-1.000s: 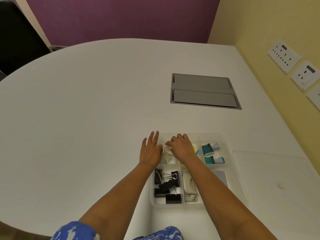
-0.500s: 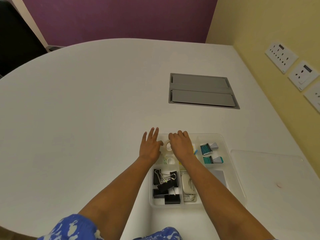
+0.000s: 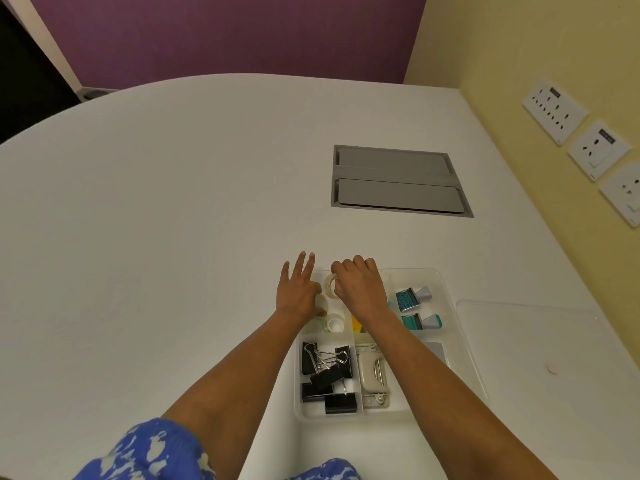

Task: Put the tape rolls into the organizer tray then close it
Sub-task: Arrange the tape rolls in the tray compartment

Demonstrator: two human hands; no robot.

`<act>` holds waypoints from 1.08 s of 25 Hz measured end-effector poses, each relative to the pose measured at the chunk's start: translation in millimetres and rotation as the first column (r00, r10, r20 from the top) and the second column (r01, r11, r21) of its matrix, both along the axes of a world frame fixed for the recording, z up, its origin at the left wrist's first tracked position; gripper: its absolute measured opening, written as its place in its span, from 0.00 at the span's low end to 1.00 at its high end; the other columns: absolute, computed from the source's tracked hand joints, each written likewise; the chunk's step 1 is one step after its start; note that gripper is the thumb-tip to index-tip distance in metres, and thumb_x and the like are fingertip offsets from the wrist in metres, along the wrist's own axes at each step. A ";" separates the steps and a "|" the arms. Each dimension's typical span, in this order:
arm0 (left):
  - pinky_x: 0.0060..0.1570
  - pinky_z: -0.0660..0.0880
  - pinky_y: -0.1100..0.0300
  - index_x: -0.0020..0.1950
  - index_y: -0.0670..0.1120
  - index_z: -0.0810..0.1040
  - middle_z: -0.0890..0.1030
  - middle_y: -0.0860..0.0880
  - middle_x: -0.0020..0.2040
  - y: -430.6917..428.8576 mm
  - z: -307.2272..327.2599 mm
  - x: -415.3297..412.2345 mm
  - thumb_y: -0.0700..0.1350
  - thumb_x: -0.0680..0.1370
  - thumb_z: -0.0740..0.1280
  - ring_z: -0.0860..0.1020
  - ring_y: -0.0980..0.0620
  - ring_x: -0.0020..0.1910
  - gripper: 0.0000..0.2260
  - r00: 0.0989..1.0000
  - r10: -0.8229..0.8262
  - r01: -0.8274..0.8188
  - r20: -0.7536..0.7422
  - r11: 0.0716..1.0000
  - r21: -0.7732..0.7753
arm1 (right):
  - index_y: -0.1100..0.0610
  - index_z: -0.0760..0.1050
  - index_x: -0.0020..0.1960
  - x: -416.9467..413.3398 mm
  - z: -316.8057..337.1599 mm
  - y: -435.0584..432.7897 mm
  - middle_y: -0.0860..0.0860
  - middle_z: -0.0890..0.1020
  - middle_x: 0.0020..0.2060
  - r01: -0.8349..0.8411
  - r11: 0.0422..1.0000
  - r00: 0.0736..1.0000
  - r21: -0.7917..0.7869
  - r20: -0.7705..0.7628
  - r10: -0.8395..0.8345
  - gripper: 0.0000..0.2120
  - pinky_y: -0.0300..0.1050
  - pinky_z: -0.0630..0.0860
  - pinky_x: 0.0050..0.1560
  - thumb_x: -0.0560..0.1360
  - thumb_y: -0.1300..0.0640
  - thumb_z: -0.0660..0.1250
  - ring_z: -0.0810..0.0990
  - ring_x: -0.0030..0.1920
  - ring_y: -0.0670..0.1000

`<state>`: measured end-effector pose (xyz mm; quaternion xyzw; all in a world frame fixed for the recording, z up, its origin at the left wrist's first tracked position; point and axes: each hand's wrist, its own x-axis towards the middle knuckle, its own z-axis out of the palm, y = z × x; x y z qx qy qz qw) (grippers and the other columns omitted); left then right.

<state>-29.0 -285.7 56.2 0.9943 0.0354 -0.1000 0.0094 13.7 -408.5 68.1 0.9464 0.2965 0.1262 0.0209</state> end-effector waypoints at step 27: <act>0.74 0.42 0.46 0.64 0.51 0.74 0.47 0.45 0.79 0.4 -9.1 -10.3 0.57 0.76 0.64 0.44 0.46 0.77 0.20 0.998 0.033 -0.032 0.056 0.999 -0.025 | 0.53 0.83 0.39 -4.2 2.0 8.6 0.50 0.85 0.34 0.066 0.998 0.970 -0.008 -0.235 -0.066 0.16 0.43 0.70 0.46 0.53 0.61 0.81 0.82 0.40 0.53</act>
